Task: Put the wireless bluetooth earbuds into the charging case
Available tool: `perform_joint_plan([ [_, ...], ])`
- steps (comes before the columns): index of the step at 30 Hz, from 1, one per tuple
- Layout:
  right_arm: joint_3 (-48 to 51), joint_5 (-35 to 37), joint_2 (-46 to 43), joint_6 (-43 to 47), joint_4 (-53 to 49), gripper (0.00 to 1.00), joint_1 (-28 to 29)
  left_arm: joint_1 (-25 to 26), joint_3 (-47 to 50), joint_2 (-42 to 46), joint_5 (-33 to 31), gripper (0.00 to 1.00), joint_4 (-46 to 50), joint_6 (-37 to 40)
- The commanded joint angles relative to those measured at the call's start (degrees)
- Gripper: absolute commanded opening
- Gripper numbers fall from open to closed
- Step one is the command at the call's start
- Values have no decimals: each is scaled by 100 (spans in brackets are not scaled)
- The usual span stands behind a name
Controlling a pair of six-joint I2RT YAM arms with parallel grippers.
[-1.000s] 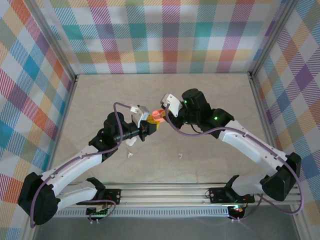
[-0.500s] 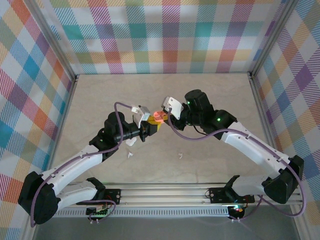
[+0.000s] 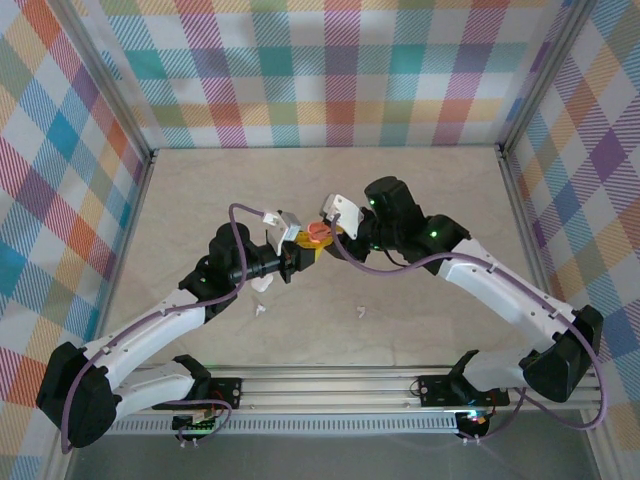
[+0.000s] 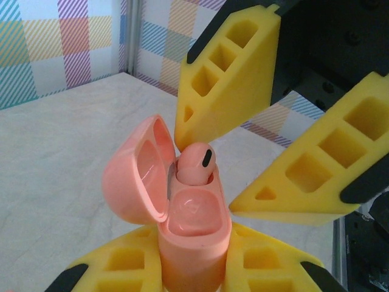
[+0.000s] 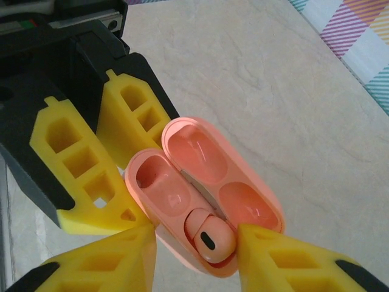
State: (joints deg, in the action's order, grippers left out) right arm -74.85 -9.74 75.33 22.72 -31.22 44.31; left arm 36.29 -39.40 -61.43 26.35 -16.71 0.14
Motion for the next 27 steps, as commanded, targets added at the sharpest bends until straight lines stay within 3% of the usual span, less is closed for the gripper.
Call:
perform_joint_plan([
  [1,-336,-349,-106,-421,-235,42,-115,46,-205,69,-176,0,-320,96],
  [15,-1077,-786,121,-2161,-408,45,-789,-138,-70,341,-470,0,186,84],
  [23,-1640,-297,1473,-3292,-1012,45,-1004,-876,270,705,-43,0,698,107],
  [27,-2046,-795,2379,-3314,-1296,50,-999,-1117,562,1016,-33,0,847,77],
])
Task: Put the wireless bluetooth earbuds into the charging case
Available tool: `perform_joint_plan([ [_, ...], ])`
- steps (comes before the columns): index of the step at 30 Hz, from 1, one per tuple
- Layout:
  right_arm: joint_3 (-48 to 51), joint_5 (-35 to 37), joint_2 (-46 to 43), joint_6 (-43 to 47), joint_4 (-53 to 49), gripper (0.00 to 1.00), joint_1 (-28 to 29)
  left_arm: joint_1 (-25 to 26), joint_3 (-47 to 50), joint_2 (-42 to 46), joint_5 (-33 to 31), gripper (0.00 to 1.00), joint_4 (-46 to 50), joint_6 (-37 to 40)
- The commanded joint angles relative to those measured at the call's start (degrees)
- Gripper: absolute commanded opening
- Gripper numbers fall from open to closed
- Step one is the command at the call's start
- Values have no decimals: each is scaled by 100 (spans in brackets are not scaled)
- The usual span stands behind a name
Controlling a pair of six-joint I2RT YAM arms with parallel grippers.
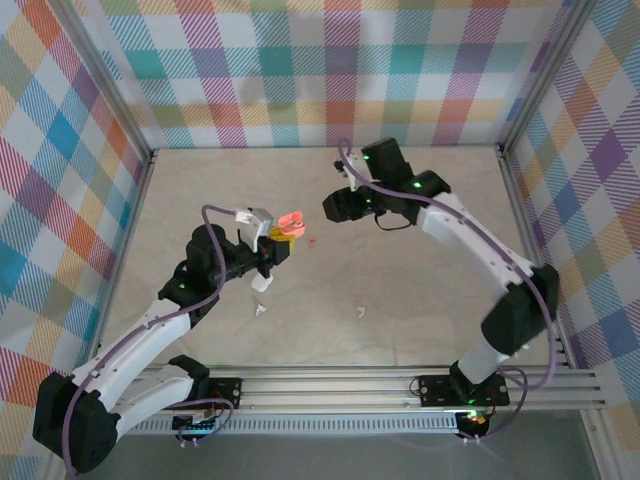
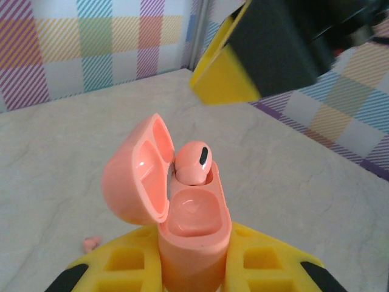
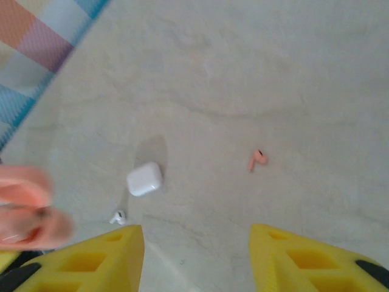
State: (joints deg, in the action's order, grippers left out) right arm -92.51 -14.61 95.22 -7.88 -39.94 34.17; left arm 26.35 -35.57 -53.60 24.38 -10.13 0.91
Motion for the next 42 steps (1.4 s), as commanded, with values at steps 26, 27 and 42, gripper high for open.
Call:
perform_joint_plan([
  [26,-2023,658,3622,-2182,-727,33,230,-358,483,837,32,0,699,305],
  [27,-2028,689,3647,-2214,-719,34,239,-358,490,819,55,0,682,305],
  [42,-2591,1306,4195,-2647,-937,40,501,-367,541,768,275,0,590,393],
])
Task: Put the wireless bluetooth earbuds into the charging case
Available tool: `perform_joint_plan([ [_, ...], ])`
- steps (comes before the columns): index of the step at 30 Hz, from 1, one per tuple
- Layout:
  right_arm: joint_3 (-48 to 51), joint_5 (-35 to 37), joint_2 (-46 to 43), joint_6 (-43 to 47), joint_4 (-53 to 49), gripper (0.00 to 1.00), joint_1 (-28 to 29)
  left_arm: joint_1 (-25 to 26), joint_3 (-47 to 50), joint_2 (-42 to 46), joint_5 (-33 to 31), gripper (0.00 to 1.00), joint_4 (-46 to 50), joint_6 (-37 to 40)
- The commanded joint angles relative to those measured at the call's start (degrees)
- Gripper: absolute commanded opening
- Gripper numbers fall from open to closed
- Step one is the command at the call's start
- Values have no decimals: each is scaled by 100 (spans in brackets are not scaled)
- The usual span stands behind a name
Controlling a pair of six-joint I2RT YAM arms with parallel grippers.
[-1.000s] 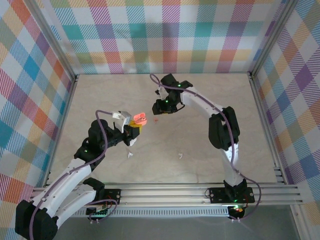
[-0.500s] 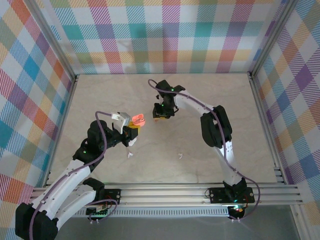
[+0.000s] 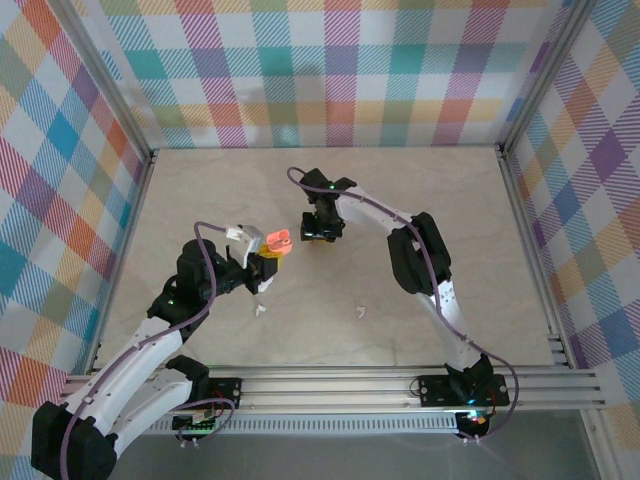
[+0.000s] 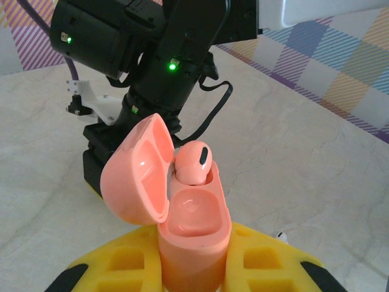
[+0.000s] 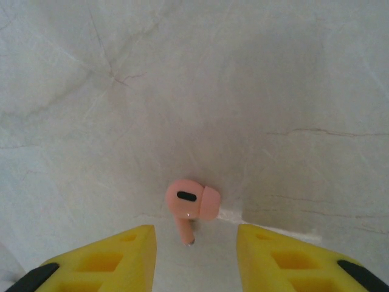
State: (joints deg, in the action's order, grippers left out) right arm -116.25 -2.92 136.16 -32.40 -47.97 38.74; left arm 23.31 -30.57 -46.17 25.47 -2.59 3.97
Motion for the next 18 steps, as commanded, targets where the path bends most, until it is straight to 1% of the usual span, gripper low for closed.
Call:
perform_joint_plan([
  [1,-245,168,108,-213,-125,40,53,-63,51,21,176,0,-176,87],
  [8,-595,292,305,-231,-361,40,67,-63,41,43,209,0,-178,118],
  [18,-844,406,498,-240,-556,40,85,-72,33,91,226,0,-151,157],
])
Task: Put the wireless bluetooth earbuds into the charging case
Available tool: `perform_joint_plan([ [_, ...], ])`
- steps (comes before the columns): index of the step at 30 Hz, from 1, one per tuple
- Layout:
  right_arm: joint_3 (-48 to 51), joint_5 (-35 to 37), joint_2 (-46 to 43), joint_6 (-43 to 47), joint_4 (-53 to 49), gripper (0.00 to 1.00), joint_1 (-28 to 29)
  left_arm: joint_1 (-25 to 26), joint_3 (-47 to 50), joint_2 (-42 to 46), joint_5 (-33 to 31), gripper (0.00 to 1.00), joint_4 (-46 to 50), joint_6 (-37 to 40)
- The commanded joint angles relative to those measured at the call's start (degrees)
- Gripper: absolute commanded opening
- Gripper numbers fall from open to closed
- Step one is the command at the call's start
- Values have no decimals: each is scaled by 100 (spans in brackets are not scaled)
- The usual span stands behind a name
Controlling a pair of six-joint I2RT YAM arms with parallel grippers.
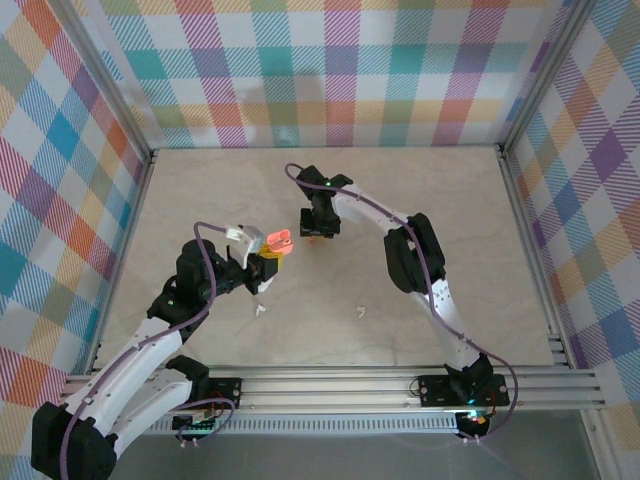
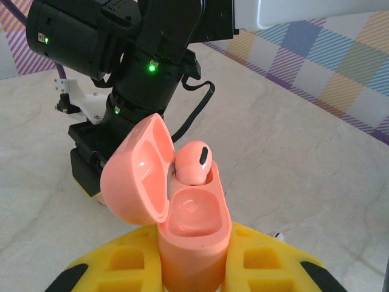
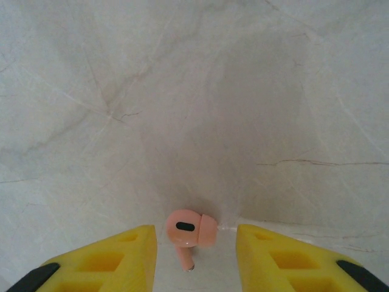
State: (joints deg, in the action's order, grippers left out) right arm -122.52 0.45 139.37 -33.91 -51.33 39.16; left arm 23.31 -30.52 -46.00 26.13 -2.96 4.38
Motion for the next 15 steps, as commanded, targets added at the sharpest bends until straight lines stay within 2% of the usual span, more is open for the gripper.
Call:
perform_joint_plan([
  [1,-228,72,208,-74,-195,40,55,-72,29,70,172,0,-110,115],
  [15,-430,135,421,57,-199,35,113,-72,11,70,191,0,-82,133],
])
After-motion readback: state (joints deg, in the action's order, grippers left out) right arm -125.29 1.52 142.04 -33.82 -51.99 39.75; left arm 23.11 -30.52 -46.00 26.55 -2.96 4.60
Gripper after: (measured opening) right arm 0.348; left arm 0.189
